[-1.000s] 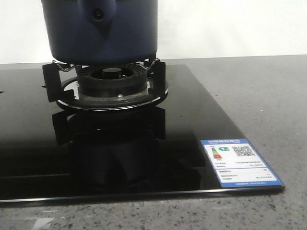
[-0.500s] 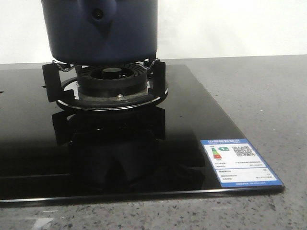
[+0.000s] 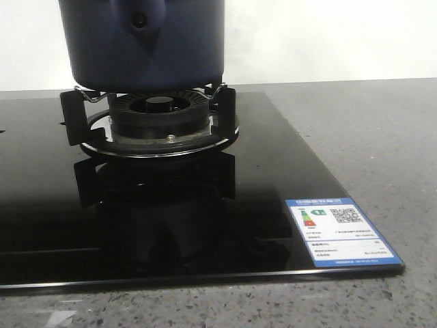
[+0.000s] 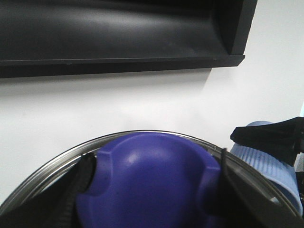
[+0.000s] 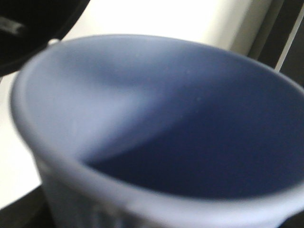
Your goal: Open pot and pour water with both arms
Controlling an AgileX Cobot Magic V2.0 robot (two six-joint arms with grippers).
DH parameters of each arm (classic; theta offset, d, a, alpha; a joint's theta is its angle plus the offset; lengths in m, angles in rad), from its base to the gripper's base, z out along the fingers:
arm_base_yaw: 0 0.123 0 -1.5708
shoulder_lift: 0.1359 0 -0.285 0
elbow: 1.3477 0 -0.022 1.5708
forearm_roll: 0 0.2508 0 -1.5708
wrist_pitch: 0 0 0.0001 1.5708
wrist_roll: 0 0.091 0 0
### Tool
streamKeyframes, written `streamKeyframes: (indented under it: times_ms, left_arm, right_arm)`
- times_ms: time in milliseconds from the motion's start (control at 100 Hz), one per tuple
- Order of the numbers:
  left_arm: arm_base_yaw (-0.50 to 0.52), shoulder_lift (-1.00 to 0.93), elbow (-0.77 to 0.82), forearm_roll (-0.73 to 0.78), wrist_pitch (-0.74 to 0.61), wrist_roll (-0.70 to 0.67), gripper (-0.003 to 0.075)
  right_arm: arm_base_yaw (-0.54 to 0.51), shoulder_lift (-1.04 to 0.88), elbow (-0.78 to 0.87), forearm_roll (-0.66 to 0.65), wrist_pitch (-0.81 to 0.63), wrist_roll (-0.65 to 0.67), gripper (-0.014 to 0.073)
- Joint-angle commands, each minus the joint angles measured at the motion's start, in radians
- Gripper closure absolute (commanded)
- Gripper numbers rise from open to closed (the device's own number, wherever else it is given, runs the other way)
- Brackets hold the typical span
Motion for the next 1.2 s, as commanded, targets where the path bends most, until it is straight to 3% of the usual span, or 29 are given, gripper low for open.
streamKeyframes:
  times_ms: [0,320,390,520,810,950,1080,1190]
  left_arm:
    - [0.003,-0.025,-0.036,-0.006,-0.085,-0.006,0.0363]
    - [0.003,-0.025,-0.036,-0.006,-0.085,-0.006,0.0363]
    - [0.003,-0.025,-0.036,-0.006,-0.085,-0.006,0.0363]
    - [0.003,-0.025,-0.036,-0.006,-0.085,-0.006,0.0363]
    - [0.003,-0.025,-0.036,-0.006,-0.085,-0.006,0.0363]
    - [0.003,-0.025,-0.036,-0.006,-0.085,-0.006,0.0363]
    - [0.003,-0.025,-0.036,-0.006,-0.085,-0.006,0.0363]
    - [0.003,-0.025,-0.036,-0.006,-0.085,-0.006,0.0363]
  right_arm:
    - [0.001,-0.039,-0.038,-0.028,-0.002,-0.002,0.0265]
    - [0.001,-0.039,-0.038,-0.017,0.004,0.022,0.0266]
    - [0.001,-0.039,-0.038,-0.013,0.020,0.138,0.0266]
    - [0.001,-0.039,-0.038,-0.013,0.090,0.483,0.0266]
    - [-0.003,-0.056,-0.038,-0.005,0.268,0.944,0.0267]
    - [-0.045,-0.094,-0.038,0.091,0.253,1.149,0.0267]
    - [-0.100,-0.138,-0.034,0.236,0.239,1.247,0.0268]
    - [-0.164,-0.198,0.009,0.269,0.139,1.398,0.0286]
